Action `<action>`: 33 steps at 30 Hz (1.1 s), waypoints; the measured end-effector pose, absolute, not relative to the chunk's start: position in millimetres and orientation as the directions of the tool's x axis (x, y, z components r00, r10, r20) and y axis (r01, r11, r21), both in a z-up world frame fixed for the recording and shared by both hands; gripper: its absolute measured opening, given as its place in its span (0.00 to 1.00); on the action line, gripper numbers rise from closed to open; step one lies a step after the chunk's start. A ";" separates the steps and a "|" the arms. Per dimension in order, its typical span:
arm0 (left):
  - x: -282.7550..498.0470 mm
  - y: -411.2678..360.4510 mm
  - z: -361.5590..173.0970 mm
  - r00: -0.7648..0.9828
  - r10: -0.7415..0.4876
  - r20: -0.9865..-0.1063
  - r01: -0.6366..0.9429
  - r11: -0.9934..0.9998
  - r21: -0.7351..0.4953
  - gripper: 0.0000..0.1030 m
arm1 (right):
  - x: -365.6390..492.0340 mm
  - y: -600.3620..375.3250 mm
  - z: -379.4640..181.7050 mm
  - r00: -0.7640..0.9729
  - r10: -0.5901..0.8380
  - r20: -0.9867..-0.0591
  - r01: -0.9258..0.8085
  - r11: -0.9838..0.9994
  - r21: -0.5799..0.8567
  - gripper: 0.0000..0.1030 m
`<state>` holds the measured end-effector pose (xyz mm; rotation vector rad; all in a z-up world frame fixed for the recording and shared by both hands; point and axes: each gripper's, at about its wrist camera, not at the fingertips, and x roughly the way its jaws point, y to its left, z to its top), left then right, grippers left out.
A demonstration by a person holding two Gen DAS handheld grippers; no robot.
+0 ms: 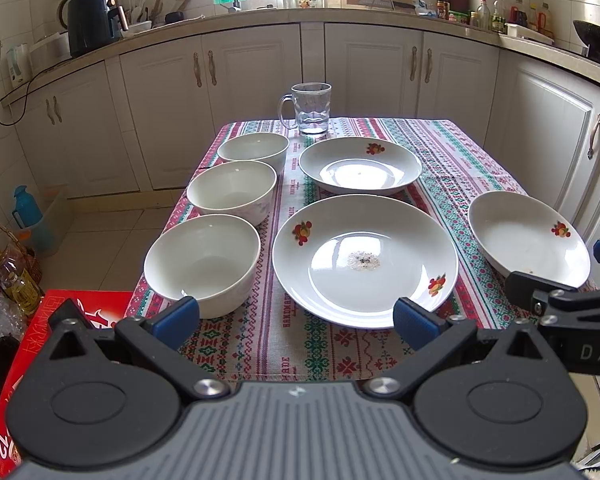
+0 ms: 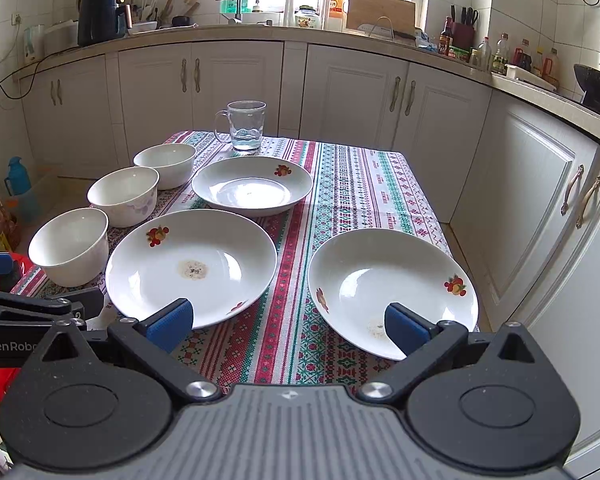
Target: Organize plates and bowls
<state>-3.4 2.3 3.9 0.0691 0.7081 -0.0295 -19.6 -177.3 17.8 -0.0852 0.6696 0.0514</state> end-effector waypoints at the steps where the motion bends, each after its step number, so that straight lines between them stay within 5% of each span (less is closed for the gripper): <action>1: -3.4 2.3 3.9 0.759 -0.004 -0.651 0.050 0.997 0.053 0.99 | -19.5 -177.6 17.6 0.783 0.020 -0.622 -0.075 0.995 -0.062 1.00; 33: -3.8 2.3 4.1 0.760 -0.004 -0.650 0.050 0.997 0.053 0.99 | -21.2 -175.7 19.5 0.789 0.012 -0.614 -0.074 0.994 -0.077 1.00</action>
